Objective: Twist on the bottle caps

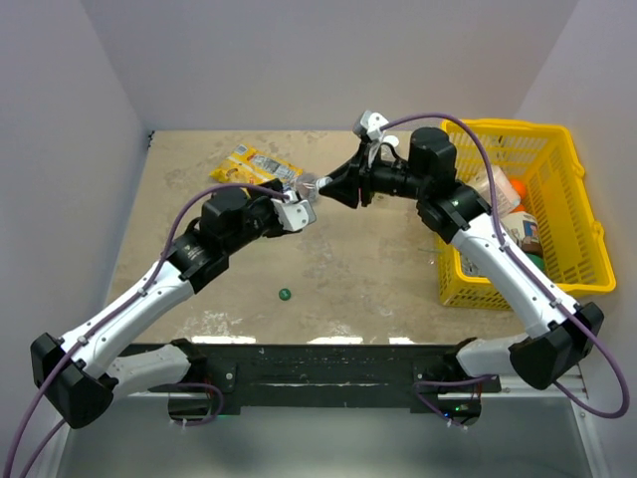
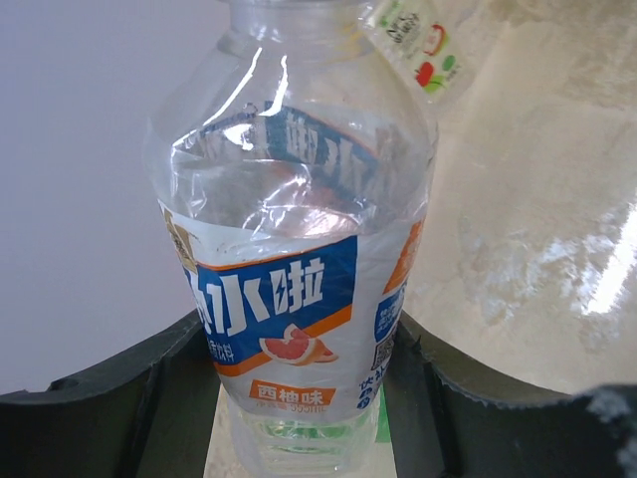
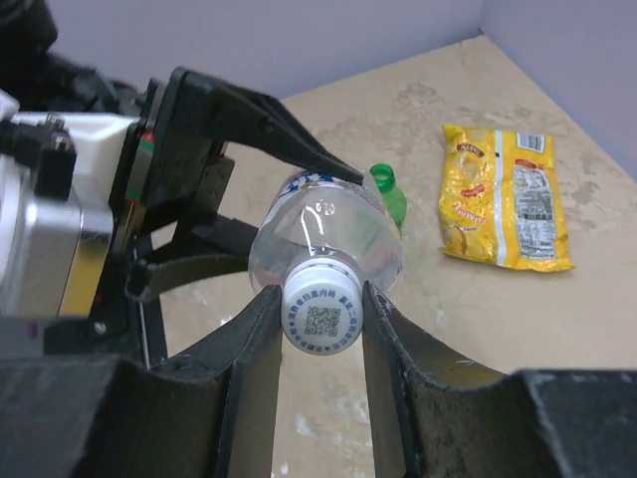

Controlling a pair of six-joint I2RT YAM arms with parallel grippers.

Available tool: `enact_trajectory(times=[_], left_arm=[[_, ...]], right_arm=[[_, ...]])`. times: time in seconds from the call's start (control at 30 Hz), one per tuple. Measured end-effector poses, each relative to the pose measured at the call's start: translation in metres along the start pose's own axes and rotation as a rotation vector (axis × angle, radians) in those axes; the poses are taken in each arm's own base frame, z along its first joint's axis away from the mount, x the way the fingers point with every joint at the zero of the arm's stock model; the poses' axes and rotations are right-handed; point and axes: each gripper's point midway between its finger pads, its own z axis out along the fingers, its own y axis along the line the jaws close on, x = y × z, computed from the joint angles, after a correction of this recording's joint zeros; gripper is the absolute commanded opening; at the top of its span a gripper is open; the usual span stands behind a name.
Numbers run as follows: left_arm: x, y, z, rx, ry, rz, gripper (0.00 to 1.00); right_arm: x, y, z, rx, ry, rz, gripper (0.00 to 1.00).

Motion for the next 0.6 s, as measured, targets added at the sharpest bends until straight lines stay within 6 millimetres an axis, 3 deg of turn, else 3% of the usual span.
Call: enact_trajectory(times=[0.23, 0.47, 0.53, 0.57, 0.6], left_arm=[[-0.006, 0.025, 0.006, -0.194, 0.052, 0.008, 0.00], [0.004, 0.035, 0.019, -0.318, 0.144, 0.038, 0.00], [0.009, 0.037, 0.022, -0.343, 0.175, 0.049, 0.00], [0.010, 0.037, 0.023, -0.350, 0.184, 0.053, 0.00], [0.012, 0.037, 0.023, -0.355, 0.192, 0.054, 0.00]], right_arm=[[-0.024, -0.025, 0.009, 0.063, -0.119, 0.253, 0.00], [-0.020, -0.050, 0.017, 0.171, -0.147, 0.403, 0.00], [-0.015, -0.057, 0.019, 0.201, -0.144, 0.436, 0.11], [-0.014, -0.060, 0.020, 0.215, -0.144, 0.450, 0.21], [-0.013, -0.061, 0.021, 0.221, -0.144, 0.458, 0.40]])
